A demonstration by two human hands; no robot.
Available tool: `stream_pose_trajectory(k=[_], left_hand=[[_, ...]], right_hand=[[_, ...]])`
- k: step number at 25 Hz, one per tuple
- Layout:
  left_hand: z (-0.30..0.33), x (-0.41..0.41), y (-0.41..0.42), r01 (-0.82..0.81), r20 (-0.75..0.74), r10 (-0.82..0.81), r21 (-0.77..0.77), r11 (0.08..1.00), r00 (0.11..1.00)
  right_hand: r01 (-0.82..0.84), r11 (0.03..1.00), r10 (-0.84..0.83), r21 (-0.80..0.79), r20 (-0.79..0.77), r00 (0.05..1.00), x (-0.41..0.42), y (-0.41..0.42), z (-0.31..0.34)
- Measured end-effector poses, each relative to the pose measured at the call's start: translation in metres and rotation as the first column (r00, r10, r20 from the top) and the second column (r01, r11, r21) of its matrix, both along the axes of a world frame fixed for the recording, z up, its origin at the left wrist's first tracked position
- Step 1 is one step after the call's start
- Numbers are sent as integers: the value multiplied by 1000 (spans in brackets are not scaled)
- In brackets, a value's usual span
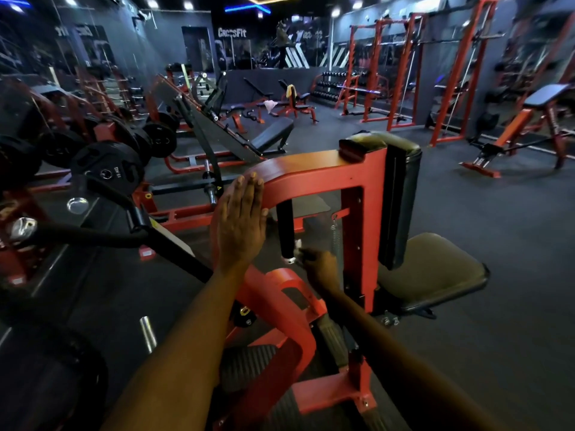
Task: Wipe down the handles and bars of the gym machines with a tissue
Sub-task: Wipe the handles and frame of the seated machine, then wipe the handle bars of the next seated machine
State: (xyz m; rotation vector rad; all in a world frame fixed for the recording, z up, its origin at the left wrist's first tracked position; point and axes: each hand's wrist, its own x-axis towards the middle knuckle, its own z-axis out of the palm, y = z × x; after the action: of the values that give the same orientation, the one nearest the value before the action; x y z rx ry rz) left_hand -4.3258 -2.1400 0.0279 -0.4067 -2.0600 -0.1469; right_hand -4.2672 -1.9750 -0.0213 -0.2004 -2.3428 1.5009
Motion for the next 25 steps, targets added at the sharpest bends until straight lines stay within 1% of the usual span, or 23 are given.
stream_pose_trajectory(k=[2, 3, 5, 6, 7, 8, 9, 10, 11, 13, 14, 15, 17, 19, 23, 25], left_hand=[[5, 8, 1, 31, 45, -32, 12, 999, 998], [6, 14, 3, 24, 85, -28, 49, 998, 996], [9, 33, 19, -37, 198, -6, 211, 977, 980], [10, 47, 34, -58, 243, -15, 292, 955, 970], [6, 62, 52, -49, 262, -44, 335, 941, 964], [-4, 79, 73, -4, 269, -92, 336, 942, 959], [-17, 97, 97, 62, 301, -159, 308, 949, 940], [-31, 116, 123, 128, 369, -228, 275, 953, 901], [-47, 133, 148, 180, 464, -277, 243, 953, 842], [-67, 173, 197, 260, 651, -307, 170, 950, 694], [-75, 194, 222, 304, 722, -291, 116, 945, 628], [-80, 215, 245, 358, 765, -269, 54, 932, 585], [-85, 256, 290, 464, 805, -270, -7, 886, 528], [-87, 295, 332, 542, 842, -261, -44, 839, 473], [-88, 360, 399, 643, 888, -218, -108, 758, 406], [-86, 383, 427, 683, 890, -231, -114, 722, 393]], right_hand=[[47, 999, -47, -8, -4, 999, 22, 16, 6], [84, 996, -84, -20, -16, 996, 35, 26, 10], [154, 987, -156, -43, -47, 987, 60, 55, 15], [190, 982, -191, -11, -61, 980, 74, 73, 16], [228, 972, -224, 58, -57, 973, 87, 92, 16], [259, 955, -257, 146, -36, 966, 101, 111, 15], [280, 932, -288, 229, -1, 958, 116, 131, 14], [287, 912, -309, 294, 32, 950, 133, 151, 14], [280, 899, -317, 337, 58, 947, 151, 169, 14], [274, 871, -347, 407, 117, 931, 195, 204, 12], [286, 848, -390, 445, 160, 907, 222, 224, 10], [307, 826, -444, 473, 210, 871, 250, 243, 6], [362, 780, -547, 510, 276, 791, 307, 278, -1], [402, 735, -620, 547, 301, 724, 358, 305, -9], [429, 667, -697, 609, 307, 649, 430, 344, -21], [434, 643, -722, 631, 310, 619, 456, 365, -24]])
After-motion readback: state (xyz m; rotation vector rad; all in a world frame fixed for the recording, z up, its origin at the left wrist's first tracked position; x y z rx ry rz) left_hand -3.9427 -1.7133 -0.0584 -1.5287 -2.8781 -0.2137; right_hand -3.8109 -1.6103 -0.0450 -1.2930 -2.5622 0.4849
